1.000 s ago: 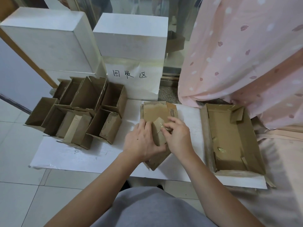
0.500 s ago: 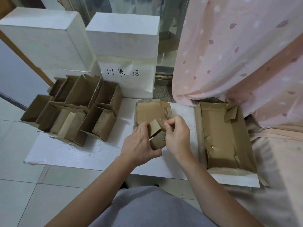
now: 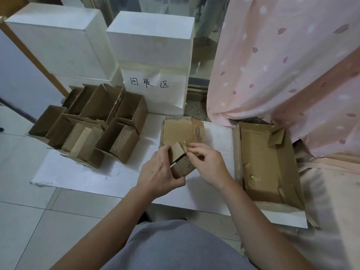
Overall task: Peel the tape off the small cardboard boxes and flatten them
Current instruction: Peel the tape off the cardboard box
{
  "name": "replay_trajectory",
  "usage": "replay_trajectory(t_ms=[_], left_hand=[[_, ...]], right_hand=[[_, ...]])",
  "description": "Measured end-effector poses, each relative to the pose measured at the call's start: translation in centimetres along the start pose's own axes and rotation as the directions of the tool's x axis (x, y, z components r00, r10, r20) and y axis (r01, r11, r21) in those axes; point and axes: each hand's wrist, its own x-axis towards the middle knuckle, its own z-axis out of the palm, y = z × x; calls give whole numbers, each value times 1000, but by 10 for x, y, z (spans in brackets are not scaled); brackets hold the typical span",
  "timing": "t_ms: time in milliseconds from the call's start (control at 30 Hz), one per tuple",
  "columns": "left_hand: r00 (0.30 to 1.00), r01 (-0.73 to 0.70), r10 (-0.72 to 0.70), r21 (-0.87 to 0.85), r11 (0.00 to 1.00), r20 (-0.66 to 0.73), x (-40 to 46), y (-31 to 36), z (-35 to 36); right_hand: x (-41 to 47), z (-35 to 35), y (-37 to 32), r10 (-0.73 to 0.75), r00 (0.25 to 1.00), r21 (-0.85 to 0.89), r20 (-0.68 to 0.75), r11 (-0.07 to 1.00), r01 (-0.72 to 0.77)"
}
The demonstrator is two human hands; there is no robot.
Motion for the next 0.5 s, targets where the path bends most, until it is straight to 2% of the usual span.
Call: replay_trajectory(t_ms=[133,233,367,500], left_hand=[[1000,-14,14,3,1000,6,0,2,0],[1000,-29,29,-9,1000,6,2,4,0],[997,-67,67,-5,998,29,7,11,-1],[995,-82,83,-13,997,59,15,23,2]], right_hand=[[-1,-2,-1,26,999,9,-20,1000,-26],[-3,-6,-3,100,981,78,-166,993,-88],[-4,-18,6,33,966,113,-255,994,-4],[-5,-31,24,42,947,65,-317,998,-22]])
